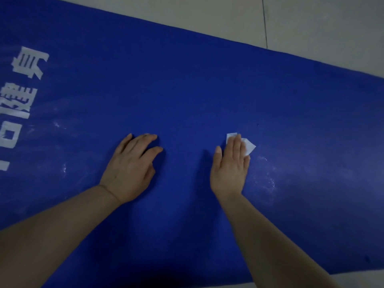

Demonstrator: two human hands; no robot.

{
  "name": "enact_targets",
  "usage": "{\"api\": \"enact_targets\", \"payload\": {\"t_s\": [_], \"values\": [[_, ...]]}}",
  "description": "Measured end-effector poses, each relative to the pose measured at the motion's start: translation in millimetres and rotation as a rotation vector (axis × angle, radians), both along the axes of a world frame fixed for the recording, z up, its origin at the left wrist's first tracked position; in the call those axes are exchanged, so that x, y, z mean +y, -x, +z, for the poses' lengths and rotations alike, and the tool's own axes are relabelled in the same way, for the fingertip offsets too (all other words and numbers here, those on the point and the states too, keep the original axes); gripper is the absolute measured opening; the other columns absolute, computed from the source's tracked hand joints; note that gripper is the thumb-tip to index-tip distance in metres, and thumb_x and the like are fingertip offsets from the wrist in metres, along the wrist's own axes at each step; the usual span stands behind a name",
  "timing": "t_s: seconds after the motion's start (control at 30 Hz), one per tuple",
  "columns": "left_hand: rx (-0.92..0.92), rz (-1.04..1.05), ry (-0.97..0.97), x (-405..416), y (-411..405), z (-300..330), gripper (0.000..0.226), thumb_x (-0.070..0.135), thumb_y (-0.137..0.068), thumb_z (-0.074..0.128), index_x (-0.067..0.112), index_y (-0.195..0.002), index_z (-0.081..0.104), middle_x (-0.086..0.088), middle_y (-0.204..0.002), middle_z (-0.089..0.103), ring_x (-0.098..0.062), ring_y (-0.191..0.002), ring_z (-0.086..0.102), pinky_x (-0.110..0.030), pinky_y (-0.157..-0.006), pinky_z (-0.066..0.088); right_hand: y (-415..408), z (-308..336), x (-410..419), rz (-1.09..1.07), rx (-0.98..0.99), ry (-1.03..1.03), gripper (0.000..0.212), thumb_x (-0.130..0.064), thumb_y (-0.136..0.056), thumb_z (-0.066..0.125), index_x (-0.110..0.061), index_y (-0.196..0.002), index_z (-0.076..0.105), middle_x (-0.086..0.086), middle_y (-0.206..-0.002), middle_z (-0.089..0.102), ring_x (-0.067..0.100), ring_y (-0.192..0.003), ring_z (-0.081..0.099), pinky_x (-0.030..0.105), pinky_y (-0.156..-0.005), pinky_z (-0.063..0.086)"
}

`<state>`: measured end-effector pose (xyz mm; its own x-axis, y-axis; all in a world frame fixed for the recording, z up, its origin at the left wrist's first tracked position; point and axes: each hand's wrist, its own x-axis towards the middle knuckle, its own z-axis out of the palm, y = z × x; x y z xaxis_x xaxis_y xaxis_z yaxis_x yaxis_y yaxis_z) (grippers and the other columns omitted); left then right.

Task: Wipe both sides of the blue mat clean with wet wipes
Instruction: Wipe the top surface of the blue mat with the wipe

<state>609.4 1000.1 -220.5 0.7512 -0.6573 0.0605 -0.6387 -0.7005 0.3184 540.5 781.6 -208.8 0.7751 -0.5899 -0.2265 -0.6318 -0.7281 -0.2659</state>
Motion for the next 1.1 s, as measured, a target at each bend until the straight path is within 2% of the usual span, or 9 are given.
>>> {"api": "enact_targets", "payload": {"t_s": [0.1, 0.27, 0.4, 0.53, 0.7, 0.77, 0.87, 1.0, 1.1], "values": [[0.008, 0.005, 0.016, -1, -1, 1, 0.044, 0.017, -0.085, 0.034, 0.006, -0.116, 0.063, -0.015, -0.132, 0.053, -0.030, -0.123, 0.048, -0.052, -0.110, 0.030, -13, 0, 23, 0.004, -0.024, 0.059, 0.064, -0.046, -0.098, 0.011, -0.012, -0.152, 0.012, 0.002, -0.161, 0.005, 0.018, -0.147, 0.000, 0.046, -0.119, 0.002], [0.014, 0.013, 0.031, -2, 0, 1, 0.042, 0.019, -0.086, 0.036, 0.006, -0.115, 0.064, -0.016, -0.132, 0.055, -0.031, -0.123, 0.051, -0.051, -0.110, 0.030, -12, 4, 70, 0.551, -0.054, -0.067, 0.067, -0.049, -0.095, 0.006, -0.017, -0.152, 0.016, -0.003, -0.161, 0.005, 0.013, -0.147, -0.002, 0.038, -0.117, -0.006], [0.007, 0.007, 0.043, -2, 0, 0, 0.042, 0.016, -0.085, 0.035, 0.005, -0.114, 0.065, -0.015, -0.132, 0.054, -0.031, -0.122, 0.051, -0.054, -0.108, 0.033, -25, -2, 8, 0.180, -0.103, 0.113, 0.062, -0.043, -0.097, 0.016, -0.011, -0.150, 0.023, 0.005, -0.158, 0.020, 0.021, -0.144, 0.019, 0.045, -0.117, 0.017], [0.004, 0.003, 0.043, -1, -1, -1, 0.043, 0.018, -0.086, 0.035, 0.006, -0.114, 0.065, -0.015, -0.132, 0.054, -0.031, -0.123, 0.051, -0.054, -0.108, 0.033, -40, -2, -21, -0.155, 0.008, 0.062, 0.058, -0.035, -0.103, 0.026, -0.008, -0.152, 0.010, 0.004, -0.161, 0.004, 0.020, -0.147, 0.002, 0.045, -0.119, 0.004], [-0.002, 0.002, 0.054, 0, 0, -1, 0.042, 0.017, -0.086, 0.035, 0.007, -0.114, 0.065, -0.014, -0.133, 0.055, -0.030, -0.123, 0.050, -0.050, -0.110, 0.031, -33, 1, 52, 0.487, -0.058, 0.001, 0.068, -0.051, -0.094, 0.010, -0.015, -0.152, 0.018, -0.001, -0.160, 0.007, 0.016, -0.147, 0.003, 0.043, -0.119, 0.004], [0.001, -0.003, 0.064, 0, -1, -1, 0.042, 0.017, -0.086, 0.035, 0.008, -0.115, 0.064, -0.014, -0.133, 0.054, -0.029, -0.124, 0.049, -0.049, -0.110, 0.030, -34, -1, 42, 0.597, -0.075, -0.021, 0.067, -0.050, -0.094, 0.009, -0.017, -0.151, 0.021, -0.002, -0.160, 0.011, 0.014, -0.147, 0.005, 0.042, -0.119, 0.007], [-0.005, -0.003, 0.069, 1, -1, -2, 0.043, 0.017, -0.084, 0.035, 0.008, -0.115, 0.065, -0.013, -0.134, 0.054, -0.028, -0.124, 0.048, -0.050, -0.110, 0.031, -39, -8, -3, 0.326, -0.182, 0.117, 0.059, -0.041, -0.096, 0.020, -0.011, -0.145, 0.035, 0.008, -0.156, 0.025, 0.025, -0.144, 0.021, 0.050, -0.112, 0.024], [-0.004, -0.005, 0.064, 0, -1, -2, 0.043, 0.018, -0.083, 0.036, 0.008, -0.114, 0.065, -0.013, -0.132, 0.055, -0.028, -0.123, 0.049, -0.049, -0.109, 0.030, -71, -5, -58, -0.264, -0.050, -0.001, 0.058, -0.038, -0.103, 0.025, -0.007, -0.152, 0.015, 0.010, -0.160, 0.000, 0.024, -0.147, -0.001, 0.045, -0.117, 0.003], [-0.015, -0.001, 0.078, 0, -2, -3, 0.041, 0.018, -0.083, 0.037, 0.008, -0.112, 0.065, -0.013, -0.130, 0.055, -0.029, -0.121, 0.050, -0.049, -0.109, 0.030, -90, -1, -40, -0.143, -0.054, 0.045, 0.059, -0.039, -0.103, 0.027, -0.006, -0.151, 0.016, 0.012, -0.159, 0.008, 0.025, -0.146, 0.006, 0.047, -0.116, 0.009]]}}
